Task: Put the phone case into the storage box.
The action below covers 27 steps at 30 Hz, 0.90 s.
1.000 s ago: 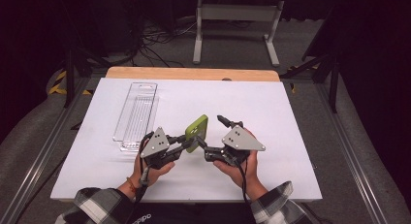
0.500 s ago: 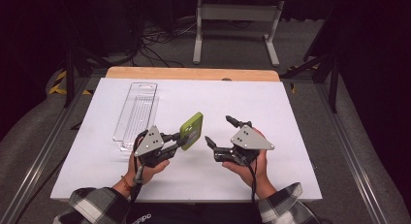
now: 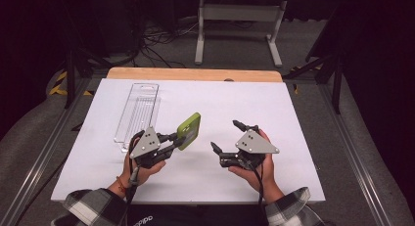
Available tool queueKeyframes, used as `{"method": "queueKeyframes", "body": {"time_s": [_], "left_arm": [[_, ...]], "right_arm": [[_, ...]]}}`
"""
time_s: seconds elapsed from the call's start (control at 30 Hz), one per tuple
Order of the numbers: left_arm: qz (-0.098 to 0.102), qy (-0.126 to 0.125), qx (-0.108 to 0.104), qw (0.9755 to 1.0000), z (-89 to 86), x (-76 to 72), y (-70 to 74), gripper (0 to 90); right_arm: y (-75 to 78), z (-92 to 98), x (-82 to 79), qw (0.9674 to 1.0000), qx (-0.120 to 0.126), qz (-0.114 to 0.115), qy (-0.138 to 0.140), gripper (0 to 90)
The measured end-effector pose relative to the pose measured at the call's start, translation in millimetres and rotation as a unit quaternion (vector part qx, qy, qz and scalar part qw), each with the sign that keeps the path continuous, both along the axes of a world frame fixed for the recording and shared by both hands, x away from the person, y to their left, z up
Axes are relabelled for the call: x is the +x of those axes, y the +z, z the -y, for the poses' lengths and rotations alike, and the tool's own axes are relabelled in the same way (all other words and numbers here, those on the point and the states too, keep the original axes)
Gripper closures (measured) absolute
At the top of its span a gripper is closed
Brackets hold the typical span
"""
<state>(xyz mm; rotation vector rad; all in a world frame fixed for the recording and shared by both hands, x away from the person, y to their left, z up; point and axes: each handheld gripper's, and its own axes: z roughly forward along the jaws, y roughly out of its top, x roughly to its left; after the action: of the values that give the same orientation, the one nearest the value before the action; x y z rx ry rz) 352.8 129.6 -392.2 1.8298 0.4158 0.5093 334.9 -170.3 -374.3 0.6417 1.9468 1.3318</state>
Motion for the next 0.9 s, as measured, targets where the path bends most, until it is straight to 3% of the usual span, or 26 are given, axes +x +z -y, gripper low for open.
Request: {"method": "queueKeyframes", "body": {"time_s": [0.33, 0.5, 0.9], "left_arm": [[0.007, 0.001, 0.005, 1.0, -8.4, 0.2, 6.0, 78.0], [0.015, -0.001, 0.008, 0.9999, -12.3, 0.8, 9.2, 78.0], [0.015, 0.002, -0.001, 0.9999, -17.6, 0.9, 12.4, 77.9]], "right_arm": [[-8.4, 6.3, -4.2, 0.9993, -0.035, 0.01, -0.012, 10.0], [-9.7, 11.2, -5.1, 0.9993, -0.032, 0.008, -0.018, 10.0], [-18.5, 24.0, -9.9, 0.9979, -0.059, 0.01, -0.023, 9.6]]}}
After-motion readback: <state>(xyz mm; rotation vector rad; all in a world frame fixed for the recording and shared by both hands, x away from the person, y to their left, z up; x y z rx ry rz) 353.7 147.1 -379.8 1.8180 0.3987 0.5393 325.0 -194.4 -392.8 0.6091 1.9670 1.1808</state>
